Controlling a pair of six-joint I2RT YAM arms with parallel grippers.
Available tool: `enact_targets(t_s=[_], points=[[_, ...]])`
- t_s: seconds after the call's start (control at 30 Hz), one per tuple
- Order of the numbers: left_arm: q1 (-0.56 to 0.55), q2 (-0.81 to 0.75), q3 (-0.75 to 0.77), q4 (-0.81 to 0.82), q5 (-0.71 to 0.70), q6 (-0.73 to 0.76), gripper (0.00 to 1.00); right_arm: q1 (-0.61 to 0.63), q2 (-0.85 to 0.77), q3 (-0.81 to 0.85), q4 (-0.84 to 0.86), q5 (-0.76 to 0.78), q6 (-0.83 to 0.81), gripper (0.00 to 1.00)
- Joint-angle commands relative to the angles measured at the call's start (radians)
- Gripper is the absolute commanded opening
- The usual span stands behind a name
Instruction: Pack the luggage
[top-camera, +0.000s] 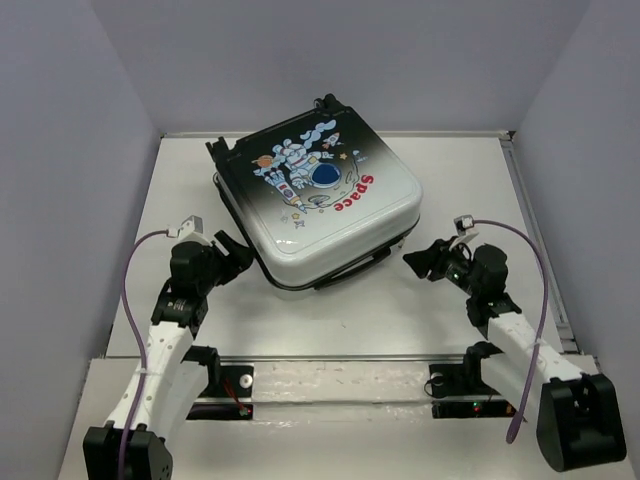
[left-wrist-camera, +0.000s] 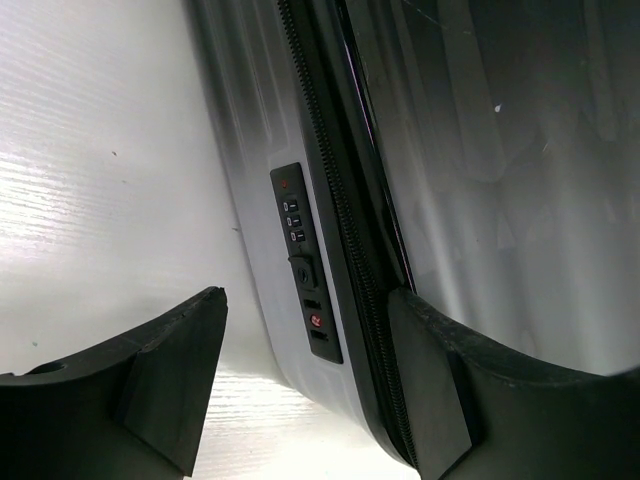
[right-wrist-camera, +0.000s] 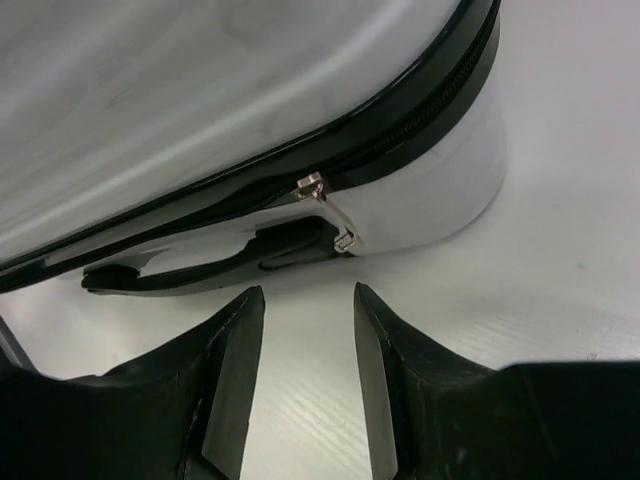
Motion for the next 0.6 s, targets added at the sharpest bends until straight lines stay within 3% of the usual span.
enact_targets(t_s=[0.0,0.17,0.57], points=[[-0.006,-0.031,0.059,0.077,0.121,-0.007,0.77,0.002,0.138,0.004,0.353,-0.046,-0.033,0.47],[-0.006,-0.035,0.043,0.08,0.135,-0.011,0.77,0.002,0.322,0.035,0.482,-0.074,-0.056,0.48],[-0.006,-0.04,0.024,0.091,0.153,-0.027,0.76,0.002,0.455,0.083,0.605,-0.073,-0.096,0.47]])
